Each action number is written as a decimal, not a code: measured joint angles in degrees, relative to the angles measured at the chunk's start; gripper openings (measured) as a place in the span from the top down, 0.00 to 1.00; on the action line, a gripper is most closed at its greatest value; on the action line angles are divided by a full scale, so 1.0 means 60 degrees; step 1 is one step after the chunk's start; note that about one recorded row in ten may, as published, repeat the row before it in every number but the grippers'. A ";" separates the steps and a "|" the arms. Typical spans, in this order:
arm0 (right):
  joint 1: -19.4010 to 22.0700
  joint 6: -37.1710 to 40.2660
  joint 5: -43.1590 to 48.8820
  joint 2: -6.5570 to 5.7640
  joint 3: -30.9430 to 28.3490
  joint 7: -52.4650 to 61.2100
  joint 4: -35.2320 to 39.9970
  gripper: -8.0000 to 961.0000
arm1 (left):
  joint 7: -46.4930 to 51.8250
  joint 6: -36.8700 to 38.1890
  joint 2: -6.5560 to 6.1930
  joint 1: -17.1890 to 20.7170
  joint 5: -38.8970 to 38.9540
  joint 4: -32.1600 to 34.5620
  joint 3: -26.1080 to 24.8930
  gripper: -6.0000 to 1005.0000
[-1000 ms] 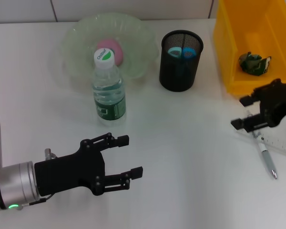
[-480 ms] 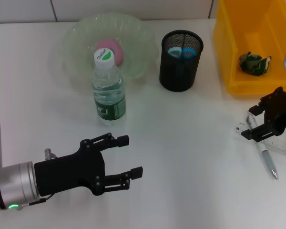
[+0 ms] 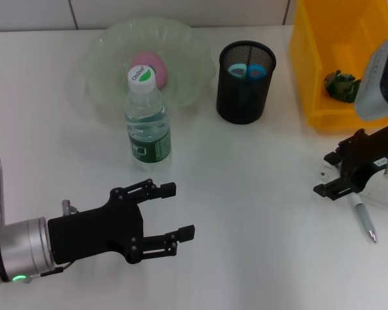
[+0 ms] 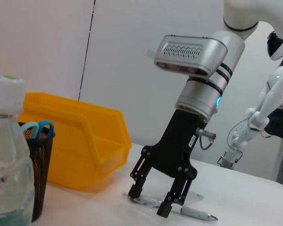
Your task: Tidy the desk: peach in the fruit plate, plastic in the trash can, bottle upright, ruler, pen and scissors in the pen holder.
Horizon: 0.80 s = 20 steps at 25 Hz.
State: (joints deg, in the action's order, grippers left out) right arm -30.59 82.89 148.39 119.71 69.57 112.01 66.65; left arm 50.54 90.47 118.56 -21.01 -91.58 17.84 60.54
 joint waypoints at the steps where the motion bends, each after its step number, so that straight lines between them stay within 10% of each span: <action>1: 0.0000 -0.0088 0.0000 0.0000 0.0075 0.0026 -0.0045 0.27 | 0.0000 0.0000 0.0000 0.0000 0.0000 0.0000 0.0000 0.17; 7: 0.0020 -0.0474 -0.0017 0.0000 0.0196 0.0171 -0.0216 0.28 | 0.0000 -0.0016 0.0000 0.0000 0.0000 -0.0013 0.0003 0.17; 20: 0.0132 -0.0381 -0.0329 -0.0021 -0.0046 0.0149 0.0068 0.60 | 0.0000 -0.0002 0.0000 0.0030 0.0000 -0.0015 -0.0027 0.17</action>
State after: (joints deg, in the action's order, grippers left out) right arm -29.80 80.60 146.42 119.59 69.29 112.90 67.05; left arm 50.54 90.46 118.56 -20.83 -91.58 17.75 60.38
